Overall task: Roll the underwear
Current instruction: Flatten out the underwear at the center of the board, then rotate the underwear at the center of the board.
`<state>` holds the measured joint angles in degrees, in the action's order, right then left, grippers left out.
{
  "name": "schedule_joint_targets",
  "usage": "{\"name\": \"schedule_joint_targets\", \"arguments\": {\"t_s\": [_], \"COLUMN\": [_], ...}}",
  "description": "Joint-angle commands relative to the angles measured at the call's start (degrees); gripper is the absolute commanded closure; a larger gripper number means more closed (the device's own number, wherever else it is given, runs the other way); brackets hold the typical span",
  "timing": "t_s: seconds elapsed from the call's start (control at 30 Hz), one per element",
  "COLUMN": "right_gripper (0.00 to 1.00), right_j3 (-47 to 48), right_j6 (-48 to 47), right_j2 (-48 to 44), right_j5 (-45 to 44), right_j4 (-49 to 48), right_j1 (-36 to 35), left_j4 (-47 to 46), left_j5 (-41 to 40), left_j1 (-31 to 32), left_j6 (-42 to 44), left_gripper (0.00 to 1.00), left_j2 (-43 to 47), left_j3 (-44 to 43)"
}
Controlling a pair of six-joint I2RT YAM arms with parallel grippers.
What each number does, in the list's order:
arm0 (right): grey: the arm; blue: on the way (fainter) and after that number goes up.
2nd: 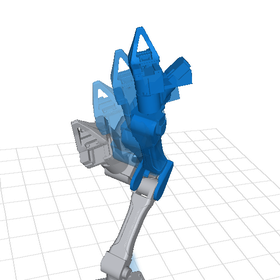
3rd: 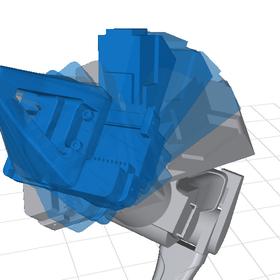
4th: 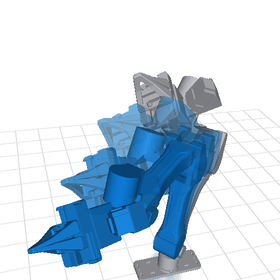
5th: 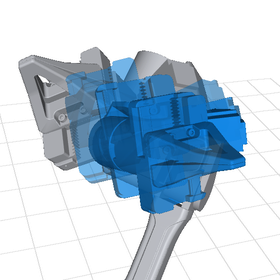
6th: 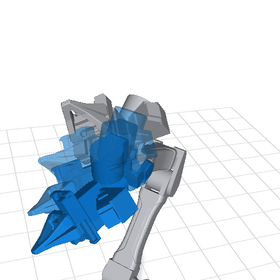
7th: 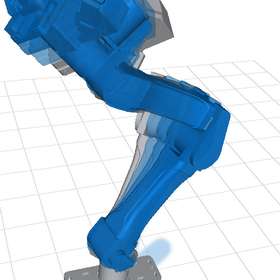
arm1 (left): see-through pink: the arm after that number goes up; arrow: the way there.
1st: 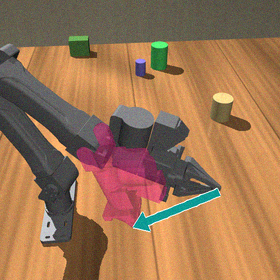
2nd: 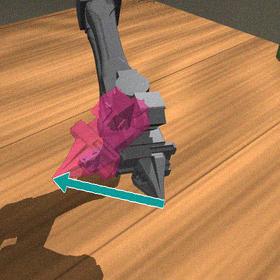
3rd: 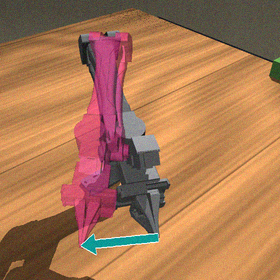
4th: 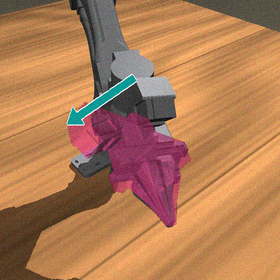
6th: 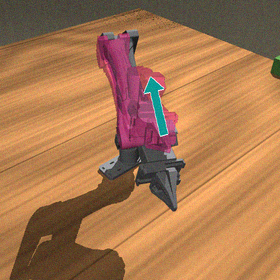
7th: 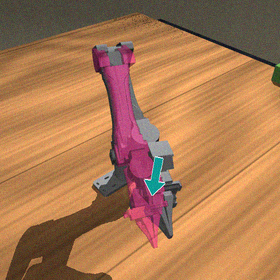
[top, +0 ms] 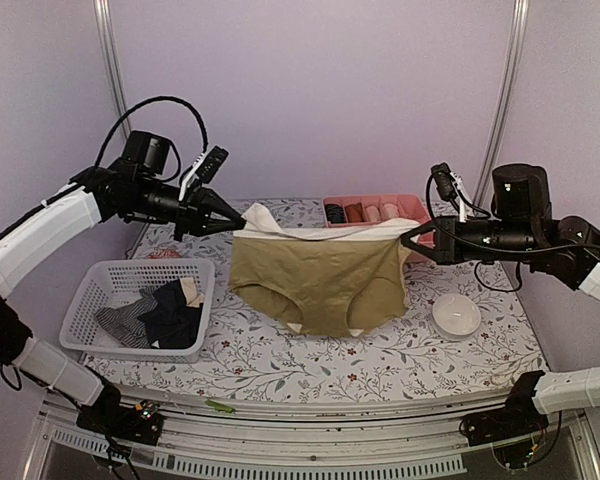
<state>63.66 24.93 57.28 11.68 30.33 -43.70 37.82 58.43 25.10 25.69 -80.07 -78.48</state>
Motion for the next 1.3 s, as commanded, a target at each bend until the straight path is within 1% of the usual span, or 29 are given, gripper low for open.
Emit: {"name": "schedule_joint_targets", "arguments": {"t_s": [0.0, 0.03, 0.07, 0.1, 0.13, 0.17, 0.2, 0.23, 0.3, 0.37, 0.4, 0.43, 0.5, 0.57, 0.67, 0.77, 0.9, 1.03, 1.13, 1.27], "right_gripper": [1.0, 1.0, 0.91, 0.75, 0.57, 0.46, 0.39, 0.32, 0.16, 0.1, 0.11, 0.14, 0.27, 0.36, 0.48, 0.54, 0.57, 0.57, 0.57, 0.58], "right_j3": [-4.77, -5.76, -6.8, -7.55, -7.94, -7.91, -7.88, -7.55, -7.78, -8.87, -9.73, -10.85, -12.96, -14.05, -13.32, -11.6, -10.93, -10.12, -10.12, -10.54], "right_j6": [5.56, 6.85, 7.85, 9.19, 10.07, 10.23, 10.7, 11.01, 11.92, 12.08, 11.7, 10.75, 8.68, 7.73, 6.22, 4.53, 3.54, 1.52, -0.69, -1.53], "right_j2": [5.19, 7.39, 10.03, 12.64, 15.01, 17.3, 18.82, 19.52, 18.49, 16.24, 15.38, 14.77, 14.91, 17.52, 22.65, 27.06, 30.7, 35.1, 37.78, 40.26], "right_j5": [-6.85, -7.96, -7.89, -6.78, -5.7, -5.2, -5.35, -5.89, -8.08, -8.69, -7.75, -4.72, 1.39, 6.85, 10.43, 11.74, 13.41, 12.61, 12.12, 12.0], "right_j4": [3.39, 3.98, 4.32, 4.19, 4.37, 5.33, 6.75, 8.1, 9.65, 8.81, 7.29, 5.29, 0.69, -3.38, -5.62, -6.39, -8.08, -7.59, -7.3, -7.51], "right_j1": [5.62, 7.58, 9.23, 10.4, 10.7, 10.69, 10.74, 10.77, 10.74, 10.75, 10.74, 10.72, 10.72, 10.62, 9.21, 7.43, 6.82, 6.75, 6.79, 6.78], "left_j4": [-9.95, -12.04, -12.65, -11.44, -8.27, -4.39, -1.66, -0.52, -0.87, -1.71, -1.9, -1.73, -0.47, 1.48, 2.79, 2.04, 1.2, 1.22, 0.59, 0.12], "left_j5": [-4.14, -6.19, -8.36, -10.59, -12.56, -15.81, -19.6, -22.41, -24.99, -27.12, -27.87, -28.03, -27.38, -26.13, -25.79, -26.29, -29.3, -31.75, -34.51, -39.34], "left_j1": [-0.73, -0.68, -0.69, -0.67, -0.79, -0.88, -1.1, -1.69, -3.35, -3.92, -3.68, -3.35, -2.09, -0.03, 5.18, 10.7, 16.7, 20.13, 20.45, 19.19], "left_j6": [-10.52, -11.94, -12.34, -11.64, -10.15, -8.6, -7.75, -7.42, -6.48, -3.77, -2.47, -1.19, 1.29, 3.64, 6.27, 6.56, 6.07, 4.92, 3.54, 3.62], "left_gripper": [1.0, 1.0, 1.0, 0.94, 0.79, 0.66, 0.57, 0.5, 0.4, 0.36, 0.36, 0.36, 0.37, 0.39, 0.45, 0.51, 0.57, 0.59, 0.59, 0.61], "left_j2": [-8.61, -11.89, -15.91, -19.89, -24.36, -28.41, -31.2, -31.97, -31.01, -27.69, -26.02, -24.53, -22.23, -20.41, -18.36, -17.86, -21.44, -25.61, -27.68, -30.59], "left_j3": [-0.2, -1.54, -3.78, -8.14, -12.02, -16.2, -18.89, -19.69, -17.67, -13.77, -11.64, -9.68, -6.44, -3.31, 2.81, 7.15, 8.69, 8.97, 9.01, 7.92]}}
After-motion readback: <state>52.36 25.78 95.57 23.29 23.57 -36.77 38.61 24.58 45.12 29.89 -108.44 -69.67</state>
